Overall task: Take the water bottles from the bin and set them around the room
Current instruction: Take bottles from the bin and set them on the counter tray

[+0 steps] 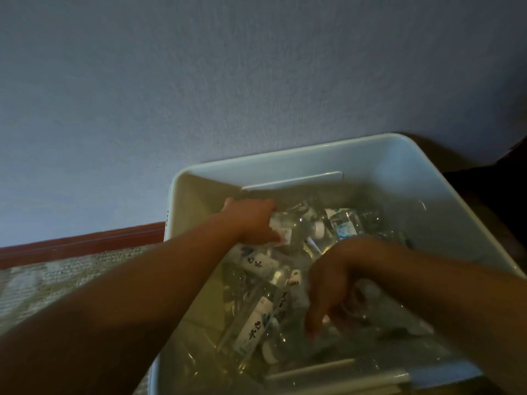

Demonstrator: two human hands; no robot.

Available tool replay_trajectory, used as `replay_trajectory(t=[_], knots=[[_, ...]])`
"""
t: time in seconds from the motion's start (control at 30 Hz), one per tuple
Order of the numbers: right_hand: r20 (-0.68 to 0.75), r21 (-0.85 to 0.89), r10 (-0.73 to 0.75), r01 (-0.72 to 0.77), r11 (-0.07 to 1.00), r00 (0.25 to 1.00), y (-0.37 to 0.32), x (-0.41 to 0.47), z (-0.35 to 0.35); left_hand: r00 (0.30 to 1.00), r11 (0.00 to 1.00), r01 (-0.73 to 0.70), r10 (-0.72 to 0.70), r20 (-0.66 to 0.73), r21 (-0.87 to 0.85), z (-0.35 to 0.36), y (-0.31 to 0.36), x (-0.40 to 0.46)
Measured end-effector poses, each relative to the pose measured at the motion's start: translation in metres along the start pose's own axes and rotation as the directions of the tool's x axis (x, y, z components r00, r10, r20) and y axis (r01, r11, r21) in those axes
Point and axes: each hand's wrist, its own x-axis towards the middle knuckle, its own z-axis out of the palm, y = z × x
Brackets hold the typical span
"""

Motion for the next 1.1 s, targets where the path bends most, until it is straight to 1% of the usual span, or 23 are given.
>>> replay_trajectory(t=[0.03,0.07,0.1,0.13,0.17,0.2,0.23,0.27,0.3,0.33,0.37,0.4,0.43,0.47,0.5,0.6,0.67,0.7,0.77,0.8,0.87,1.0,1.1], knots=[[-0.011,0.133,-0.081,0.082,0.988,0.997,0.015,-0.012,-0.004,1.0,0.989,0.009,-0.009,-0.004,-0.145,-0.009,-0.002,-0.003],[-0.054,0.303,-0.171,0.18,0.936,0.984,0.029,-0.023,-0.005,0.999,0.953,0.018,-0.026,-0.021,-0.303,-0.018,-0.004,-0.009],[-0.117,0.492,-0.245,0.271,0.827,0.962,0.041,-0.035,-0.003,0.998,0.879,0.02,-0.048,-0.047,-0.477,-0.025,-0.005,-0.015],[-0.185,0.661,-0.315,0.355,0.661,0.931,0.051,-0.043,-0.001,0.996,0.754,0.008,-0.063,-0.059,-0.657,-0.031,-0.005,-0.021],[-0.263,0.784,-0.392,0.432,0.447,0.882,0.057,-0.051,0.001,0.997,0.566,-0.005,-0.058,-0.046,-0.824,-0.037,-0.004,-0.027],[-0.353,0.846,-0.453,0.486,0.219,0.819,0.06,-0.06,0.003,1.0,0.323,0.003,-0.022,-0.004,-0.947,-0.042,0.0,-0.033],[-0.454,0.851,-0.47,0.524,0.022,0.757,0.058,-0.069,0.005,0.999,0.057,0.029,0.035,0.031,-0.998,-0.047,0.007,-0.04],[-0.556,0.815,-0.444,0.567,-0.122,0.703,0.055,-0.08,0.005,0.998,-0.143,0.044,0.054,0.037,-0.989,-0.054,0.015,-0.047],[-0.639,0.763,-0.402,0.605,-0.228,0.655,0.049,-0.095,0.005,0.999,-0.249,0.03,0.023,0.025,-0.968,-0.062,0.023,-0.052],[-0.705,0.708,-0.352,0.632,-0.314,0.615,0.043,-0.112,0.004,1.0,-0.3,0.009,-0.025,0.017,-0.954,-0.074,0.034,-0.06],[-0.764,0.645,-0.297,0.665,-0.376,0.573,0.036,-0.131,0.005,0.998,-0.298,-0.015,-0.063,0.004,-0.954,-0.087,0.045,-0.07],[-0.81,0.585,-0.244,0.701,-0.409,0.533,0.029,-0.154,0.006,0.995,-0.245,-0.042,-0.097,-0.018,-0.969,-0.105,0.056,-0.081],[-0.844,0.533,-0.196,0.738,-0.415,0.499,0.024,-0.178,0.006,0.993,-0.176,-0.068,-0.111,-0.048,-0.982,-0.125,0.068,-0.092],[-0.865,0.496,-0.156,0.767,-0.407,0.476,0.019,-0.206,0.006,0.992,-0.132,-0.092,-0.103,-0.079,-0.987,-0.149,0.08,-0.104],[-0.882,0.464,-0.133,0.786,-0.409,0.451,0.015,-0.233,0.006,0.991,-0.12,-0.114,-0.078,-0.105,-0.986,-0.175,0.093,-0.116],[-0.93,0.357,-0.083,0.832,-0.425,0.357,0.004,-0.323,0.007,0.991,-0.164,-0.132,-0.034,-0.128,-0.978,-0.261,0.131,-0.156],[-0.954,0.281,-0.031,0.854,-0.437,0.297,-0.004,-0.386,0.01,0.983,-0.17,-0.181,0.006,-0.184,-0.969,-0.32,0.157,-0.184],[-0.961,0.245,0.006,0.867,-0.434,0.275,-0.008,-0.419,0.011,0.976,-0.163,-0.204,0.041,-0.214,-0.965,-0.35,0.17,-0.196],[-0.963,0.197,0.087,0.887,-0.417,0.255,-0.018,-0.487,0.015,0.962,-0.143,-0.233,0.111,-0.25,-0.962,-0.411,0.196,-0.222],[-0.961,0.176,0.13,0.903,-0.392,0.244,-0.025,-0.524,0.019,0.956,-0.13,-0.24,0.143,-0.257,-0.962,-0.442,0.21,-0.235],[-0.956,0.123,0.215,0.94,-0.32,0.198,-0.035,-0.598,0.028,0.935,-0.114,-0.263,0.213,-0.283,-0.958,-0.503,0.239,-0.261],[-0.903,-0.003,0.425,0.985,-0.17,0.071,-0.055,-0.737,0.048,0.873,-0.089,-0.359,0.318,-0.368,-0.929,-0.615,0.303,-0.315],[-0.859,-0.13,0.498,0.991,0.02,-0.122,-0.066,-0.822,0.063,0.829,-0.053,-0.42,0.383,-0.407,-0.906,-0.676,0.347,-0.34]])
